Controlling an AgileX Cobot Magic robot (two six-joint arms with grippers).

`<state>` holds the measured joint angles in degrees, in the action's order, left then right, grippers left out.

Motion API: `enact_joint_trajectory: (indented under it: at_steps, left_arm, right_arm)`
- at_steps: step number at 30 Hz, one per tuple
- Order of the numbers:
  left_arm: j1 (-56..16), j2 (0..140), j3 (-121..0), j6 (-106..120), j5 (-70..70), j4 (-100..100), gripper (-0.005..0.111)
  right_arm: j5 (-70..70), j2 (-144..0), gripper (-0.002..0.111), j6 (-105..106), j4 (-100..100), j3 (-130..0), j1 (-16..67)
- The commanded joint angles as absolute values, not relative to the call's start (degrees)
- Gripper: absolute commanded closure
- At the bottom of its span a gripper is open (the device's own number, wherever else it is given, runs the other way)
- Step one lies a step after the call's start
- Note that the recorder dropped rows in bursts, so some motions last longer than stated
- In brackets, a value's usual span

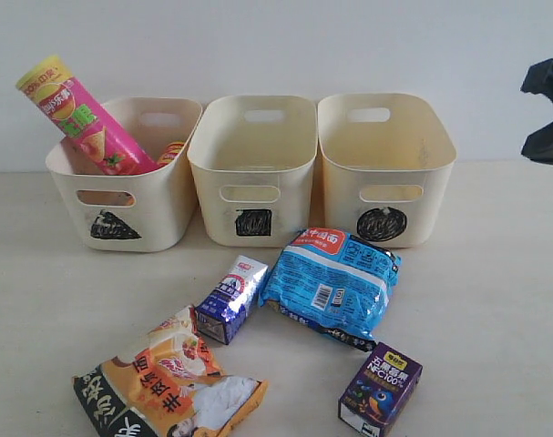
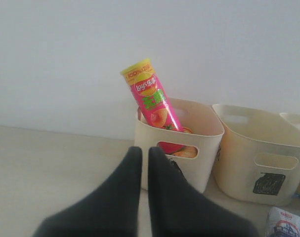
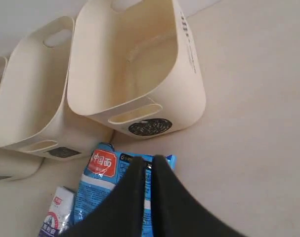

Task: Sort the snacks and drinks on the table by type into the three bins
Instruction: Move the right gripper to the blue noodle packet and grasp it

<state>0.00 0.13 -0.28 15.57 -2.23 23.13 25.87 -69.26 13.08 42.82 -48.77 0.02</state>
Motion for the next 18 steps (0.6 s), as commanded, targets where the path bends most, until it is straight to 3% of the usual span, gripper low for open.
enact_joint_trajectory:
  at_steps: [1, 18]
  left_arm:
    - [0.0, 0.0, 0.0, 15.4, -3.0, 22.4, 0.102]
    - [0.0, 0.0, 0.0, 17.4, -3.0, 18.6, 0.102]
  right_arm:
    - [23.6, -72.5, 0.107, 17.1, 52.6, -44.5, 0.0]
    - [32.1, -86.8, 0.107, 49.9, 94.7, -36.6, 0.0]
